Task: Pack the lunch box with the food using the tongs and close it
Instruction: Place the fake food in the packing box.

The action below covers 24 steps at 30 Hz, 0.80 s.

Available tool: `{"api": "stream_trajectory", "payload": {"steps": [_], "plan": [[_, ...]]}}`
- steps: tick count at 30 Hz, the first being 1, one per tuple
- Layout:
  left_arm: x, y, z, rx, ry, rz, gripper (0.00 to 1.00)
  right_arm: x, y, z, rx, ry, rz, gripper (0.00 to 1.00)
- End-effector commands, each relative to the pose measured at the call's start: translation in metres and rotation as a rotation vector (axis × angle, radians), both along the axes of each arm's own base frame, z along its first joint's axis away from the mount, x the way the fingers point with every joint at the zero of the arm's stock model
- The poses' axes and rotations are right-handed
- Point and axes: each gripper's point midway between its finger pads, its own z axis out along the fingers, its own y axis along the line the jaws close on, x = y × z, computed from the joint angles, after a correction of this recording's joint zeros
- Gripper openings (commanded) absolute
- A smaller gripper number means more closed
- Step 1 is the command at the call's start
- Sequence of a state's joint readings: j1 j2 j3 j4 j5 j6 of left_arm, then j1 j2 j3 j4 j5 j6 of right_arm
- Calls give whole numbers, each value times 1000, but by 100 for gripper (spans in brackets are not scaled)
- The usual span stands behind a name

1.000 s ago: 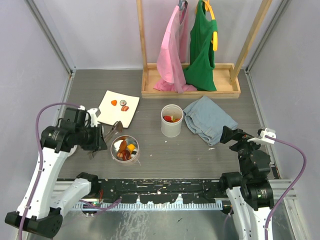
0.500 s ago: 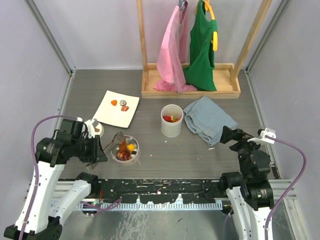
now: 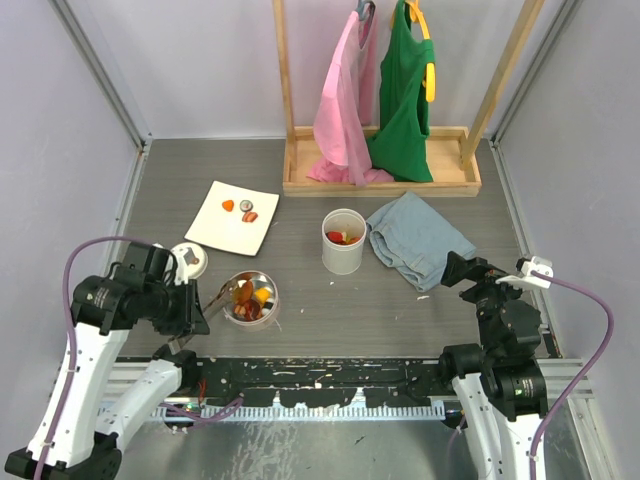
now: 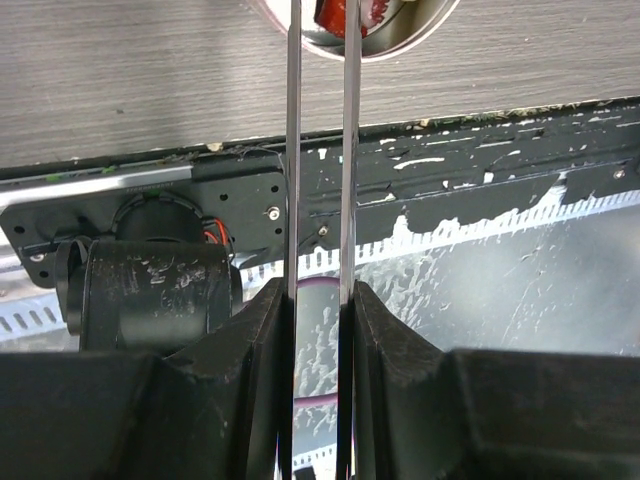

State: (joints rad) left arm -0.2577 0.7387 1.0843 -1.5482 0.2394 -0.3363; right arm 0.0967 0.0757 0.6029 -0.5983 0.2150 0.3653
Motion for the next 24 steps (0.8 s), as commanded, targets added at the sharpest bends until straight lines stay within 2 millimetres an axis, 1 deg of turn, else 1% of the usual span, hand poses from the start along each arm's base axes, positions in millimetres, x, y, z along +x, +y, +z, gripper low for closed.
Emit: {"api": "stream_trajectory", "payload": {"steps": [1, 3, 9, 24], "plan": [[0, 8, 6, 43, -8, 29, 22, -1, -4, 17, 9, -69, -23, 100], [0, 12, 5, 70, -7, 41, 22, -1, -4, 17, 9, -69, -23, 100], [1, 10, 3, 79, 13, 23, 23, -1, -4, 17, 9, -71, -21, 100], [3, 9, 5, 76, 1, 11, 34, -1, -4, 17, 9, -72, -23, 100]]}}
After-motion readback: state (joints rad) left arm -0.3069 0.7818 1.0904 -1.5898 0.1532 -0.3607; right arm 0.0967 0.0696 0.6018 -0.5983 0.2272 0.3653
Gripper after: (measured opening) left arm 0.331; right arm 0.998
